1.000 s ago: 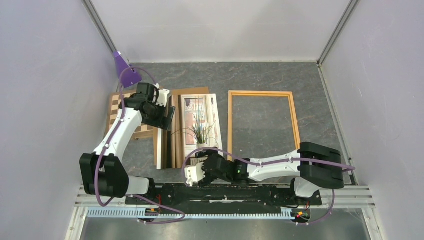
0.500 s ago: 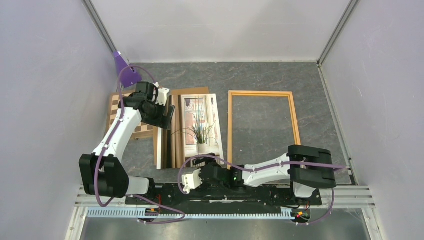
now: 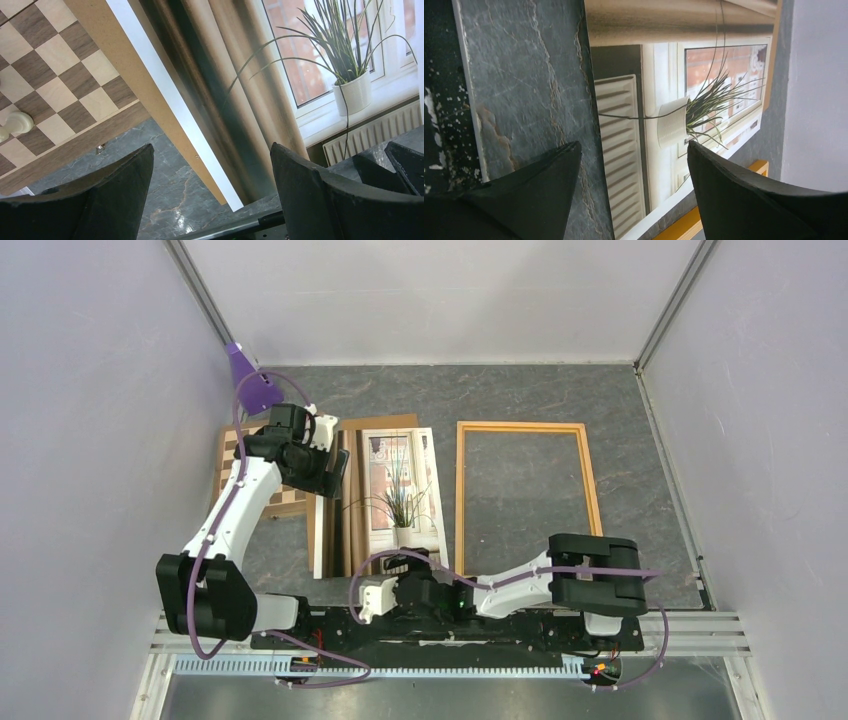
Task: Put the photo into the frame
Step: Pick up the photo at the center of the board.
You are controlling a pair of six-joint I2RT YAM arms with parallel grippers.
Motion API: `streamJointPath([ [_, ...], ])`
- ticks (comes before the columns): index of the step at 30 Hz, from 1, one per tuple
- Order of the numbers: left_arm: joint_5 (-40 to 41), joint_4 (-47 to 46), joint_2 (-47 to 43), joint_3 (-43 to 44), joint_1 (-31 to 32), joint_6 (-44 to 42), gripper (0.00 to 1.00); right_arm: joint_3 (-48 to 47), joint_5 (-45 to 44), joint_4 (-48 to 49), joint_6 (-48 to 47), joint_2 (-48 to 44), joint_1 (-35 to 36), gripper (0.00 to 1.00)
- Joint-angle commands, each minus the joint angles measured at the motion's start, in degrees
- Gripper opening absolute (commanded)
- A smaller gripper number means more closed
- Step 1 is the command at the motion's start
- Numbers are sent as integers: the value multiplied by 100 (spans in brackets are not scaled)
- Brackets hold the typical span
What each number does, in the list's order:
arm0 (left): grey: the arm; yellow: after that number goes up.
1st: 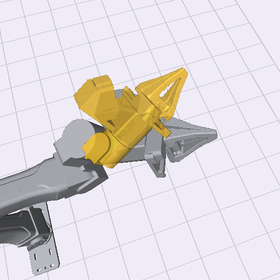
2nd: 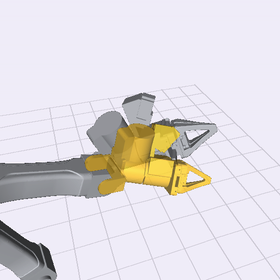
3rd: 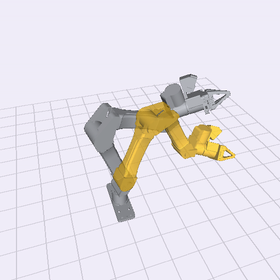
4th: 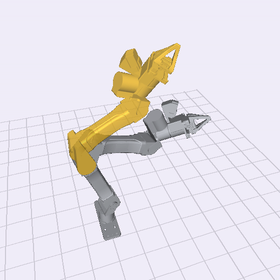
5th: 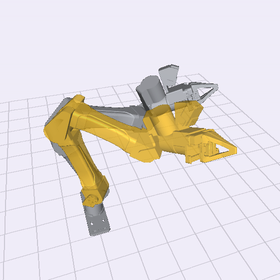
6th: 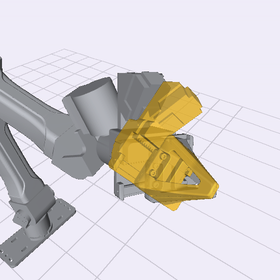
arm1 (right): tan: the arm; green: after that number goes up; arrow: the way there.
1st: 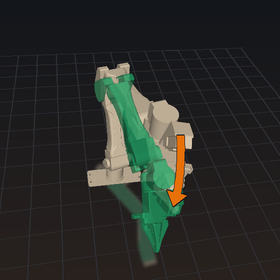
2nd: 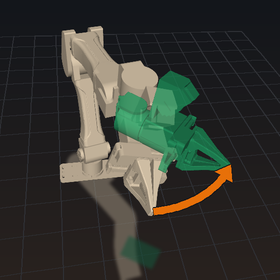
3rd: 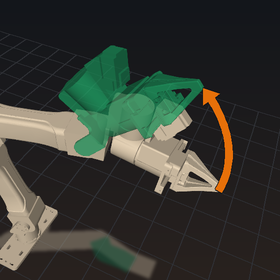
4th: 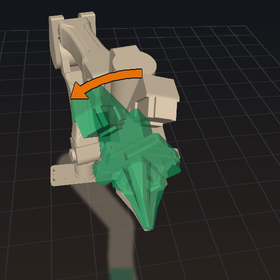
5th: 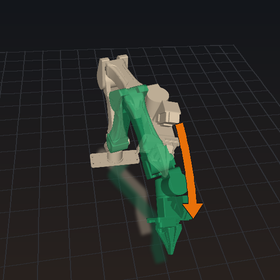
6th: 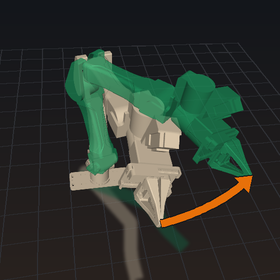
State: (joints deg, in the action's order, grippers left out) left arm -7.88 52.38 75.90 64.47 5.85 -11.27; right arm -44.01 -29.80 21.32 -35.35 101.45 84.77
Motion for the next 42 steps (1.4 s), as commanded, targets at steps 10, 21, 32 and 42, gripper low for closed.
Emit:
streamJointPath([
  [10, -249, -57, -80, 290, -31, 43, 93, -2, -1078, 1319, -538, 845, 609, 78],
  [21, -244, -4, -184, 251, -31, -6, 93, -149, -995, 1417, -731, 1142, 319, 65],
  [32, -250, -11, -88, 305, -31, -15, 93, -209, -926, 1410, -821, 1118, 253, 45],
  [42, -116, 57, -117, 449, -31, -59, 93, -386, -947, 938, -749, 530, 103, 29],
])
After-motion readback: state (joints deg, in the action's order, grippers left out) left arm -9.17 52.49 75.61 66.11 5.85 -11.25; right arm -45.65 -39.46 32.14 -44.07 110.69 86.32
